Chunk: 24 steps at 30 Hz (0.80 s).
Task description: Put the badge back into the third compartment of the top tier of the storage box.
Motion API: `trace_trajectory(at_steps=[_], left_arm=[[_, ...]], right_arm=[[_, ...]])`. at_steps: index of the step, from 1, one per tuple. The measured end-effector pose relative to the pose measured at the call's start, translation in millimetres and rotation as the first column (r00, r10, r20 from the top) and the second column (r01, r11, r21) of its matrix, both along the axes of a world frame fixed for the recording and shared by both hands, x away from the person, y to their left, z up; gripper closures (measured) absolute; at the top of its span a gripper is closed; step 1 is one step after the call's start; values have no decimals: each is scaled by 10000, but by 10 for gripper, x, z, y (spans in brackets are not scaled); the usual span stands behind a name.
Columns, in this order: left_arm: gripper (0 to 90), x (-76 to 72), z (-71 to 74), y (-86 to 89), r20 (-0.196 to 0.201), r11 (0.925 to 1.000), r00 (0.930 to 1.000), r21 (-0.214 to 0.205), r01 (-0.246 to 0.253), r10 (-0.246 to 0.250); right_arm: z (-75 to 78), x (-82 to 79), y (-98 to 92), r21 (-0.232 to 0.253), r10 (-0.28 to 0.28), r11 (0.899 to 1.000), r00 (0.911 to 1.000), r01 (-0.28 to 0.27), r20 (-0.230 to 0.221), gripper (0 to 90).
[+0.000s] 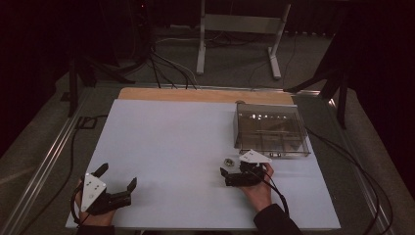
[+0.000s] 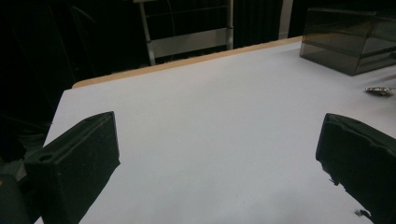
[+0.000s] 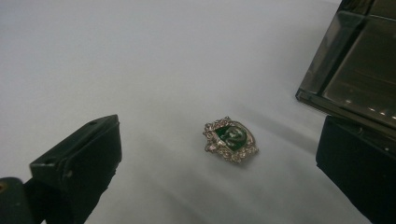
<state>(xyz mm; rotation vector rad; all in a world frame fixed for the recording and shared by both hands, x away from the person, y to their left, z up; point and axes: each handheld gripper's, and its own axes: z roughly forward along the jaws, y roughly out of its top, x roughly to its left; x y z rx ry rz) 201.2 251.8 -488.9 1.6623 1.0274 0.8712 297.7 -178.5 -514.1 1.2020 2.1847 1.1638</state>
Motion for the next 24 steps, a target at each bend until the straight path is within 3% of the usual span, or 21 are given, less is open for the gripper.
trace_trajectory(at_steps=[16, 17, 18, 19, 20, 24], left_arm=[[4, 4, -3, -5, 7, 10000, 10000, 53, 12, -12], [4, 4, -2, -4, 10, 10000, 10000, 44, 13, -13], [4, 3, -2, -5, 13, 10000, 10000, 39, 9, -9], [4, 3, -2, -5, 13, 10000, 10000, 39, 9, -9], [4, 3, -2, -5, 16, 10000, 10000, 35, 7, -7], [4, 3, -2, -5, 15, 10000, 10000, 34, 9, -9]], right_arm=[[-42, 52, 45, -538, -41, 9985, 9997, 28, -238, 73], [-45, 54, 53, -613, -38, 9981, 9996, 22, -271, 91], [-46, 53, 69, -760, -13, 9971, 9997, -6, -258, 165], [-46, 53, 69, -760, -13, 9971, 9997, -6, -258, 165], [-47, 58, 85, -859, 20, 9963, 9997, -40, -223, 233], [-47, 62, 107, -964, 63, 9953, 9998, -80, -180, 337]])
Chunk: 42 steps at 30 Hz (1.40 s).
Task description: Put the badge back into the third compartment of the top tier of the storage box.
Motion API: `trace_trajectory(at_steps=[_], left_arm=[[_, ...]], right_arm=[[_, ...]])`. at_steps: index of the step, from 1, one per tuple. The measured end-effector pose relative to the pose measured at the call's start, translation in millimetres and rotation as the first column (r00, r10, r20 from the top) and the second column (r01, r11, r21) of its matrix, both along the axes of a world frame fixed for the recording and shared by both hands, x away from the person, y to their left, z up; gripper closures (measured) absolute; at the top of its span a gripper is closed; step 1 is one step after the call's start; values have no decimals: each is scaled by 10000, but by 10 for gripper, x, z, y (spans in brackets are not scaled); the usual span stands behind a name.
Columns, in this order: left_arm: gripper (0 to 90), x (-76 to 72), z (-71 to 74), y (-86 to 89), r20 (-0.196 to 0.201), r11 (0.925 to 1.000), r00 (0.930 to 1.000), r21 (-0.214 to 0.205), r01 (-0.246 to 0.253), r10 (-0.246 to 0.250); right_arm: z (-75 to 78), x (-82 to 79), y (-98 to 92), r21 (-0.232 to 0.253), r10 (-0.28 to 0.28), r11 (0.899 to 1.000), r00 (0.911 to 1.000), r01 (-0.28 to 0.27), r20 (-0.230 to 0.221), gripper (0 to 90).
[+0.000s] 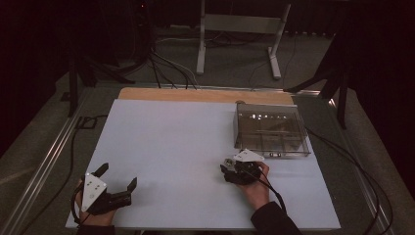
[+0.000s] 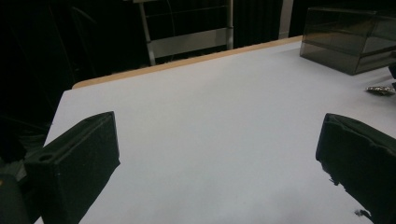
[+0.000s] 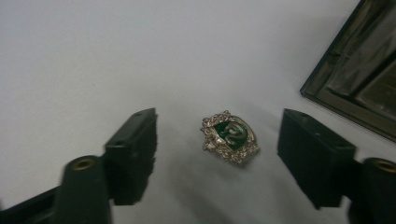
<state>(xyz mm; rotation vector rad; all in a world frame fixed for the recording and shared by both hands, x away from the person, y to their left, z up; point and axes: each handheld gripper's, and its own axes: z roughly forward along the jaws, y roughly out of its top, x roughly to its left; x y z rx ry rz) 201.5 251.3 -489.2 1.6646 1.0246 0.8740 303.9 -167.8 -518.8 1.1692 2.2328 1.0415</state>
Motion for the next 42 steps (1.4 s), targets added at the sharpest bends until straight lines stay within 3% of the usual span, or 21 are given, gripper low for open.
trace_trajectory(at_steps=[7, 15, 26, 40, 42], left_arm=[[4, 0, 0, 0, 7, 10000, 10000, -6, 2, -2], [4, 1, 0, 2, -8, 10000, 10000, 23, 28, -28], [4, 2, -1, 1, -5, 10000, 10000, 20, 27, -27], [4, 1, 0, -1, -1, 10000, 10000, 30, 28, -28], [4, 0, 0, -1, -6, 10000, 10000, 33, 30, -30]], right_arm=[[-13, 11, 57, -307, 159, 9994, 9998, -155, 101, 436], [-49, 41, 86, -582, 89, 9983, 10000, -87, 18, 445], [-53, 68, 42, -594, -167, 9981, 9995, 152, -257, 620], [-44, 51, 31, -578, -243, 9981, 9991, 222, -353, 633], [-54, 49, 49, -519, -190, 9985, 9992, 171, -354, 560]])
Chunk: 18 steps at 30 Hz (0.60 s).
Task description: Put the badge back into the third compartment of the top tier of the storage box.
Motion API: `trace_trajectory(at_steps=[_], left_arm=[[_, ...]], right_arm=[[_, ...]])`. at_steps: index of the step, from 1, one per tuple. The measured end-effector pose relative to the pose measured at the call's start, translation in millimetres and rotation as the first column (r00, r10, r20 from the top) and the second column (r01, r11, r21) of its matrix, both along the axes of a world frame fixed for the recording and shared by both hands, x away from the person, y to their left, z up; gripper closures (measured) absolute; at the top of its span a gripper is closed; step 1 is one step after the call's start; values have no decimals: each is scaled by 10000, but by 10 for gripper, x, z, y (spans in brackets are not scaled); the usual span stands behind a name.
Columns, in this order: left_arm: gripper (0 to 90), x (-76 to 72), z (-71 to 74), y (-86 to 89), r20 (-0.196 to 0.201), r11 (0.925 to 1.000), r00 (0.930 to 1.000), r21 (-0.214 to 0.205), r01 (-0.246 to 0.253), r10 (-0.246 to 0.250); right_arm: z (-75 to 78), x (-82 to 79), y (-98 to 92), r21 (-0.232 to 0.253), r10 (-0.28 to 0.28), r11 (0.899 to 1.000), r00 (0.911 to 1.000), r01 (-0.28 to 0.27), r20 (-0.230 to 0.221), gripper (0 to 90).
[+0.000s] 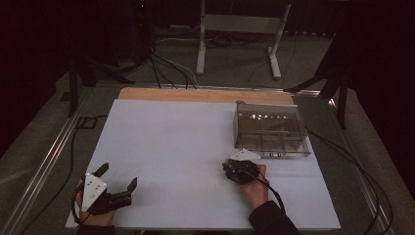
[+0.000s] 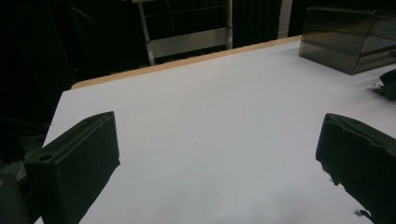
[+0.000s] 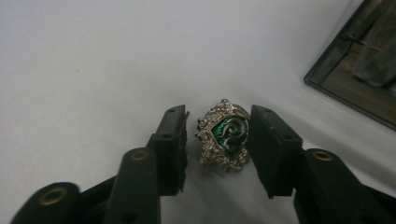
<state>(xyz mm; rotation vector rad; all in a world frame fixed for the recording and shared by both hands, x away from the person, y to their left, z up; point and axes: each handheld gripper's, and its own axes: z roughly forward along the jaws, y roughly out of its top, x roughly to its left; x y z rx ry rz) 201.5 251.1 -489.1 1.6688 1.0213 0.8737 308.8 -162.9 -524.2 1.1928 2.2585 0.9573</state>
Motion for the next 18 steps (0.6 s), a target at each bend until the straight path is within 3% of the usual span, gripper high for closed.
trace_trajectory(at_steps=[10, 18], left_arm=[[4, -2, 1, 2, 16, 10000, 10000, -18, -4, 4], [4, -2, 1, 0, 15, 10000, 10000, -16, -4, 4]], right_arm=[[12, -12, -10, -80, -223, 9997, 9998, 223, 6, 643], [54, -40, -74, 421, -359, 9985, 9994, 360, -26, 722]])
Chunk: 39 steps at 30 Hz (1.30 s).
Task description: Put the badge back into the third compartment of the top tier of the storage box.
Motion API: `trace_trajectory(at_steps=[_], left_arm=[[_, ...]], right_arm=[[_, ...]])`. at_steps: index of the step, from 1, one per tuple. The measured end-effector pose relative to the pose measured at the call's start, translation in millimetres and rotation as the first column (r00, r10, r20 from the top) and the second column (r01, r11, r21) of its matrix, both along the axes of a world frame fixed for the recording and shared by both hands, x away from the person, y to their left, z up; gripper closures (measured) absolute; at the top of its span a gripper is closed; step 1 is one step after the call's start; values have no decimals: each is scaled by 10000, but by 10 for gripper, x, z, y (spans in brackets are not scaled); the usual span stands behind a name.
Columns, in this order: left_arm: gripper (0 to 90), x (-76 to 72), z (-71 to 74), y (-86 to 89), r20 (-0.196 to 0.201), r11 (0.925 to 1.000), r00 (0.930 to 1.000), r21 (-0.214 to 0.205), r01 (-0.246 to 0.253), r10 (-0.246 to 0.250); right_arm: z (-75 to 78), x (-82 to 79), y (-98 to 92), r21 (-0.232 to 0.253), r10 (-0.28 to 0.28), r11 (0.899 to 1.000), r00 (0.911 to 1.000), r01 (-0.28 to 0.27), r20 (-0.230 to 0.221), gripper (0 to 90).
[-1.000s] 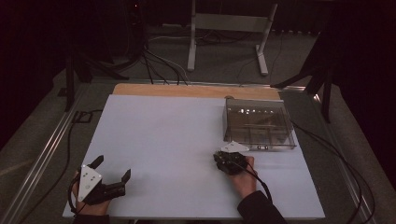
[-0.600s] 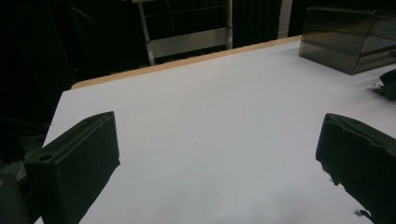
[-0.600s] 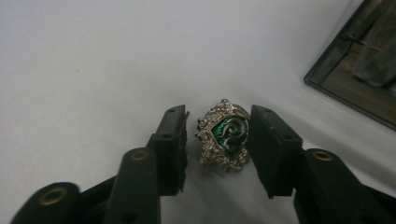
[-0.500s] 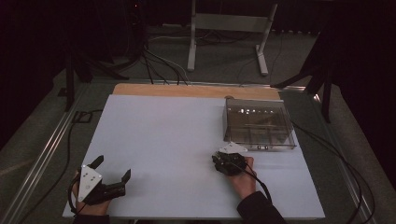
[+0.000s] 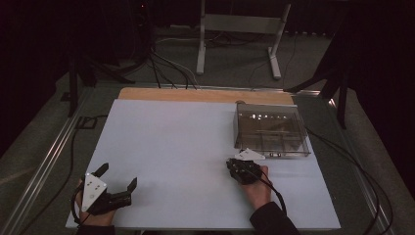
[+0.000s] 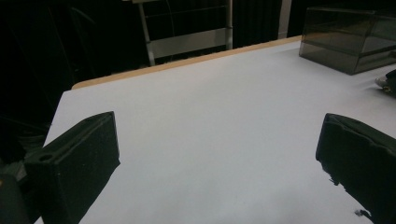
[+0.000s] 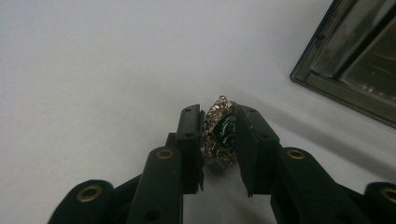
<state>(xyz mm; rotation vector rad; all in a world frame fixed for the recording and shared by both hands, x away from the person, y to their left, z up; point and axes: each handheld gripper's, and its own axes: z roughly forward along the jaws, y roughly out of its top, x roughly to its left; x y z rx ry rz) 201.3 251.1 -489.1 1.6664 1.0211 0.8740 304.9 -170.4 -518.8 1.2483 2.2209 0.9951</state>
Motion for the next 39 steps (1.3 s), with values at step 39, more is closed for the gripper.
trace_trajectory(at_steps=[39], left_arm=[[4, 2, 0, 2, 16, 10000, 10000, -8, -13, 13]], right_arm=[[49, -10, -189, 45, -586, 9983, 9983, 586, -13, 879]])
